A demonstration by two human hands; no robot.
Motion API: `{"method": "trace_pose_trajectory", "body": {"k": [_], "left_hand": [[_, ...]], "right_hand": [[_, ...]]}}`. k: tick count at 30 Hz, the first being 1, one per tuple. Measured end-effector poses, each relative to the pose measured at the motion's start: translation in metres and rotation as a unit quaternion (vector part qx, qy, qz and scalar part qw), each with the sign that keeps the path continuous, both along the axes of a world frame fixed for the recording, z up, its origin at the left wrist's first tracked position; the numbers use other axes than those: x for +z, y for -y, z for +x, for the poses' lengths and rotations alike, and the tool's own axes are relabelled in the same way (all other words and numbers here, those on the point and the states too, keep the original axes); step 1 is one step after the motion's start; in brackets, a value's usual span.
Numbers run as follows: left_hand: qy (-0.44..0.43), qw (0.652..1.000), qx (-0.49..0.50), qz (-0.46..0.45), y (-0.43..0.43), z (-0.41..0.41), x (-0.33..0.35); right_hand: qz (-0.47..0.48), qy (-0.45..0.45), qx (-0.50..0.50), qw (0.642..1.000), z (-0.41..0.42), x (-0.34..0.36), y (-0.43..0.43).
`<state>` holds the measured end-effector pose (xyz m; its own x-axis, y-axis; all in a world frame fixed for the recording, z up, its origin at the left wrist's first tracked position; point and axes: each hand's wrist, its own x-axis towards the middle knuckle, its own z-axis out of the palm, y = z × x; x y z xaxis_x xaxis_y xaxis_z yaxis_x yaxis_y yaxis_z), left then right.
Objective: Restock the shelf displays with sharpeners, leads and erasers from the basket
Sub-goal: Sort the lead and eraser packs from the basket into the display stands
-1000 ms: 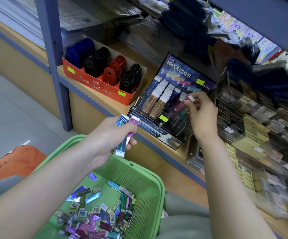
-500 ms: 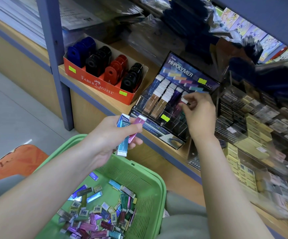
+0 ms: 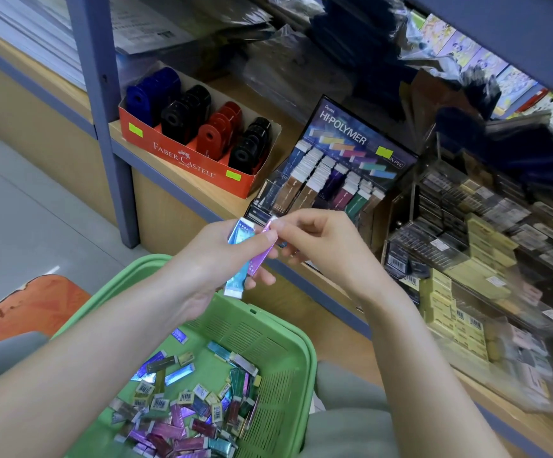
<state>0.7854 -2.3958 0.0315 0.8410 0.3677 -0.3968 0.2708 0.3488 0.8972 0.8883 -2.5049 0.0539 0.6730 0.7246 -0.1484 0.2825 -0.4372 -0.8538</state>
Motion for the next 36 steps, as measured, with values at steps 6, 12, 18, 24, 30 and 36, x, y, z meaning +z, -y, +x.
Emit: {"method": "trace_pose_trajectory", "body": {"k": [6, 12, 18, 24, 30, 36], "left_hand": [[-0.010, 0.998, -0.011, 0.056, -0.001, -0.003, 0.003], [-0.034, 0.999, -0.010, 0.016, -0.005, 0.000, -0.001], [-0.037, 0.990, 0.030, -0.136, -0.008, 0.005, -0.011], [-0.041, 0.992, 0.043, -0.107, -0.007, 0.005, -0.007], [-0.005, 0.994, 0.002, -0.110, -0.006, 0.001, -0.006], [0.006, 0.994, -0.022, -0.108, -0.006, -0.001, -0.003]], "right_hand": [[0.064, -0.052, -0.060, 0.995, 0.007, 0.007, 0.005], [0.213, 0.015, -0.237, 0.948, 0.029, 0.022, 0.015], [0.169, 0.196, -0.312, 0.914, 0.059, -0.003, 0.026], [0.056, 0.316, -0.232, 0.918, 0.070, -0.013, 0.030], [-0.013, 0.368, -0.195, 0.909, 0.080, -0.019, 0.023], [-0.029, 0.382, -0.210, 0.900, 0.082, -0.022, 0.018]]}}
